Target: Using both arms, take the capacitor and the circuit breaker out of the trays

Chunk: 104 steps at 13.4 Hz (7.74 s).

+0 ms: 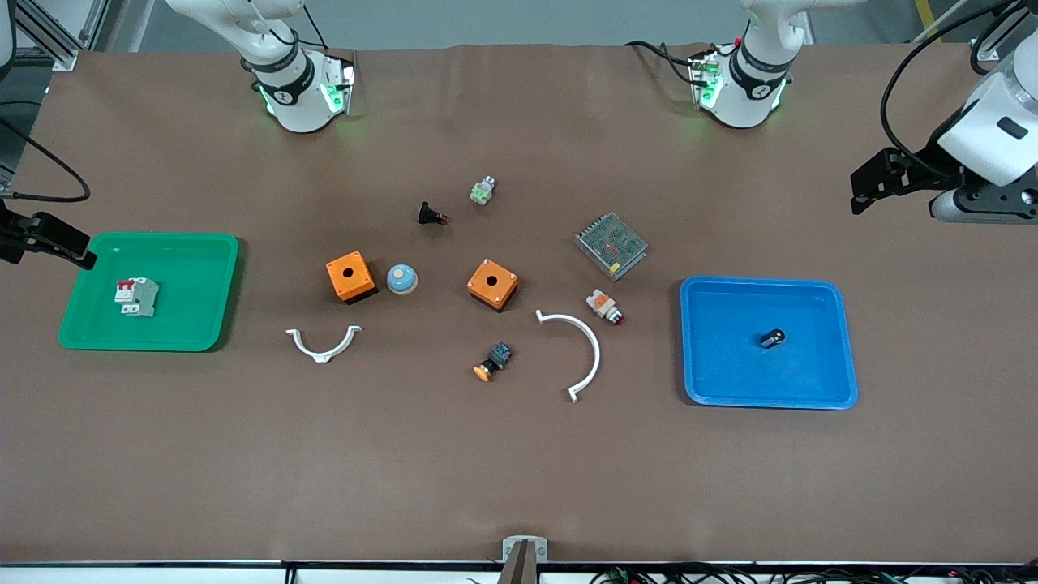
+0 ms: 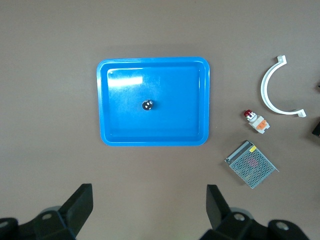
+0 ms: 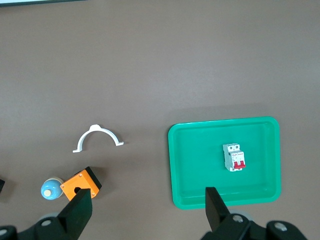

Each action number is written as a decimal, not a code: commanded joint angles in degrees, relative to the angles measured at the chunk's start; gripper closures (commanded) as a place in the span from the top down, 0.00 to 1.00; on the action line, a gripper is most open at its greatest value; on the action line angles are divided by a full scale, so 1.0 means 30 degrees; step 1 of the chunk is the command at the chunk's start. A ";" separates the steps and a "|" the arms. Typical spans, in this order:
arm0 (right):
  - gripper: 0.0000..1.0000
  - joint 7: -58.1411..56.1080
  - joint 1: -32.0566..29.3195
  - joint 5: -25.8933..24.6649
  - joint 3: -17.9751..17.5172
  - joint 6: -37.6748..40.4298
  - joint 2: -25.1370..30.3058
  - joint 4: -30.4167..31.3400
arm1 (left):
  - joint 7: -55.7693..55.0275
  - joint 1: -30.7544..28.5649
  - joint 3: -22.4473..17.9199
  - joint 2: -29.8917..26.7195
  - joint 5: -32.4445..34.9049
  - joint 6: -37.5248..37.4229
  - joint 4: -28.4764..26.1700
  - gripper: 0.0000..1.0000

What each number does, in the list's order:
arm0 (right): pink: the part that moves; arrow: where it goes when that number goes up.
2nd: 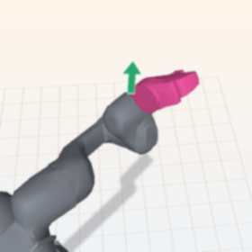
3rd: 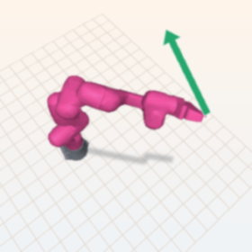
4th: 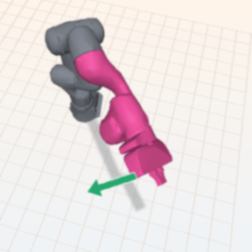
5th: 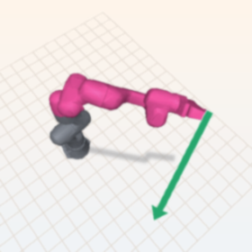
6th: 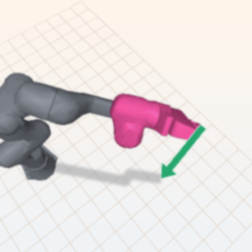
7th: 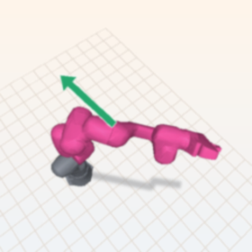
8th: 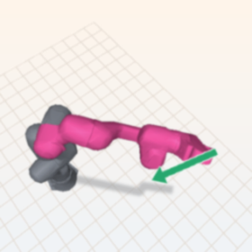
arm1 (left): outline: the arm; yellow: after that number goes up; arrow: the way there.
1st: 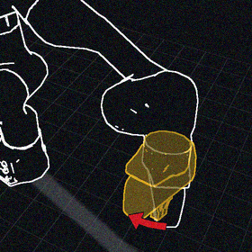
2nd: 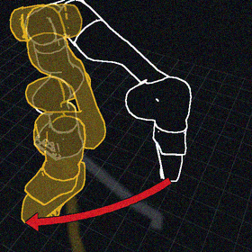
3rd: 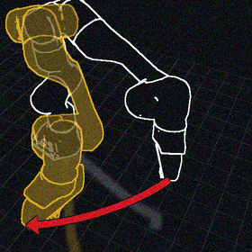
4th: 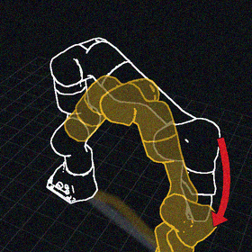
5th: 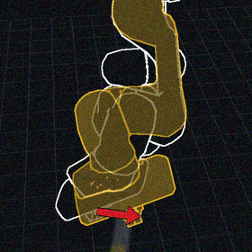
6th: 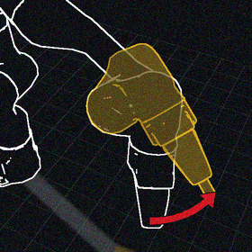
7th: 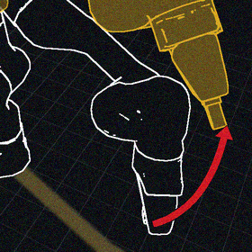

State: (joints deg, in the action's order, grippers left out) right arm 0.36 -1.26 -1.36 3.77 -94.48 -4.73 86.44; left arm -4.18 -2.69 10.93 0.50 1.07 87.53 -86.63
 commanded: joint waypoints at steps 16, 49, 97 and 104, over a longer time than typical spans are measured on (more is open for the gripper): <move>1.00 -0.5851 -0.4905 -0.0044 -0.0084 -0.2277 -0.2636 0.4027 | -0.0334 -0.1858 -0.0040 0.4867 -0.0064 1.3614 -0.9175 1.00; 0.19 -1.2513 -0.6937 0.0249 -0.0260 -0.9745 -0.3818 0.9107 | -1.2803 0.5283 0.2919 0.9965 0.1219 1.3890 -0.3763 0.00; 1.00 0.6778 0.7085 0.4175 0.0267 -0.1853 0.2477 0.9010 | 0.0251 0.1042 -0.1563 -0.1045 0.0170 0.0882 -0.1474 1.00; 1.00 0.0445 0.1627 0.1569 0.0267 0.0085 0.4244 0.6471 | 0.0281 0.1071 -0.1154 -0.1455 -0.0123 -0.0287 -0.1708 1.00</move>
State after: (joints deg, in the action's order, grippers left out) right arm 5.16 6.50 4.27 5.79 -96.14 8.10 109.63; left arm -4.01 0.49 7.21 -2.27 1.93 87.79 -90.25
